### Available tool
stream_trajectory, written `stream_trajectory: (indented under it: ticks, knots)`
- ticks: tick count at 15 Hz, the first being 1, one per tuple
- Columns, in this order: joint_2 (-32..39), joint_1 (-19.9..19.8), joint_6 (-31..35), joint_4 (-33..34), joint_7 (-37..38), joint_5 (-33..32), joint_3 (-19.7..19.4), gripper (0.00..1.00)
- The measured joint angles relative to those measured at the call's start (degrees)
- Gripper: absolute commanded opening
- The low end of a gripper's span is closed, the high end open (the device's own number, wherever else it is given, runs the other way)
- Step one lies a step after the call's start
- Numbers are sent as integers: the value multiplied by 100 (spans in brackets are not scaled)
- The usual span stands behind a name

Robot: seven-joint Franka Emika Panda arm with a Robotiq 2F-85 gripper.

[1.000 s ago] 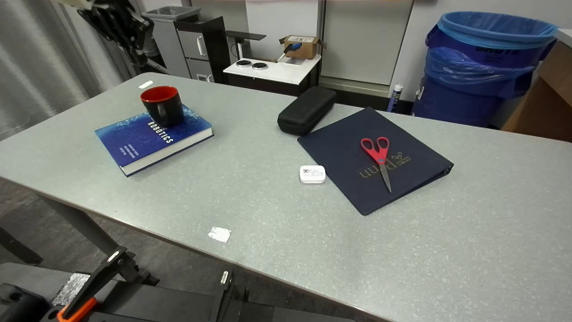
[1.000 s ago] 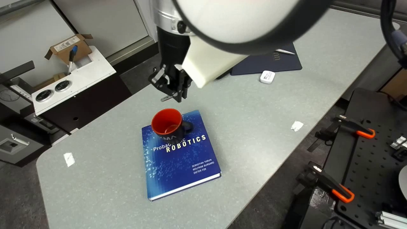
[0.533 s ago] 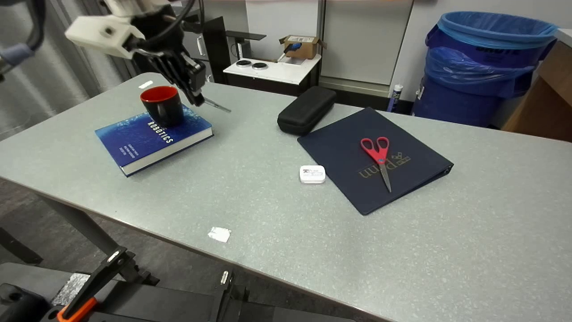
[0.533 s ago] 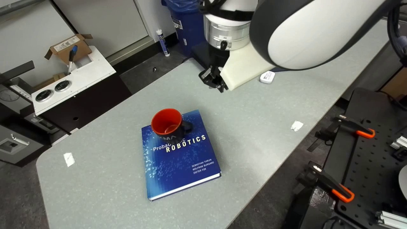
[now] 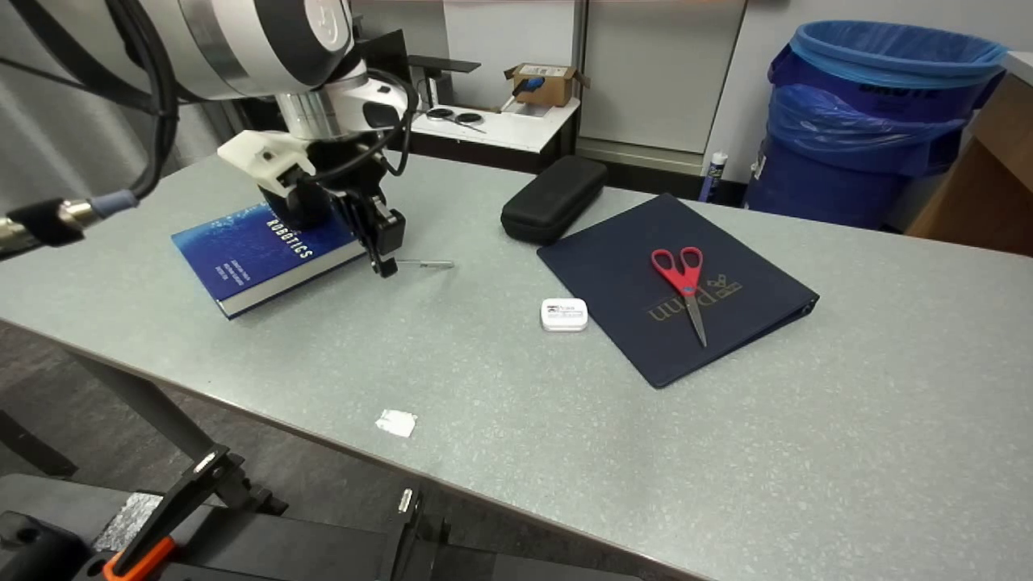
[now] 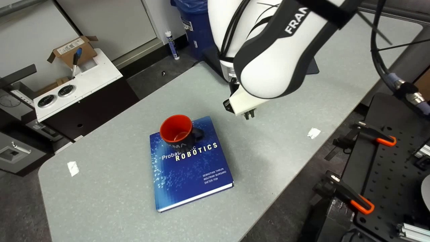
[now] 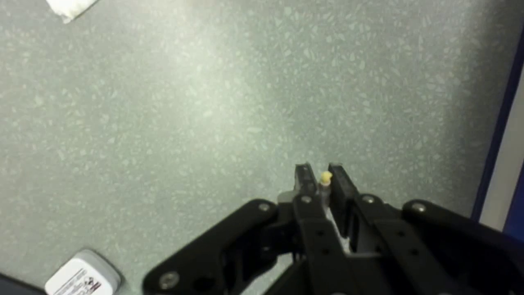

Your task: Remove the pen from the mug and put it on the table

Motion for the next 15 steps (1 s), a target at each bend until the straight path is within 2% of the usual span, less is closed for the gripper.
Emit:
stream_trajectory:
  ticks: [3,7,15]
  knots:
    - [97,3,-264,189,-394,536,62,69]
    - [5,5,-528,326,-632,857,54,99]
    - [-86,19,-824,471,-689,947,19,100]
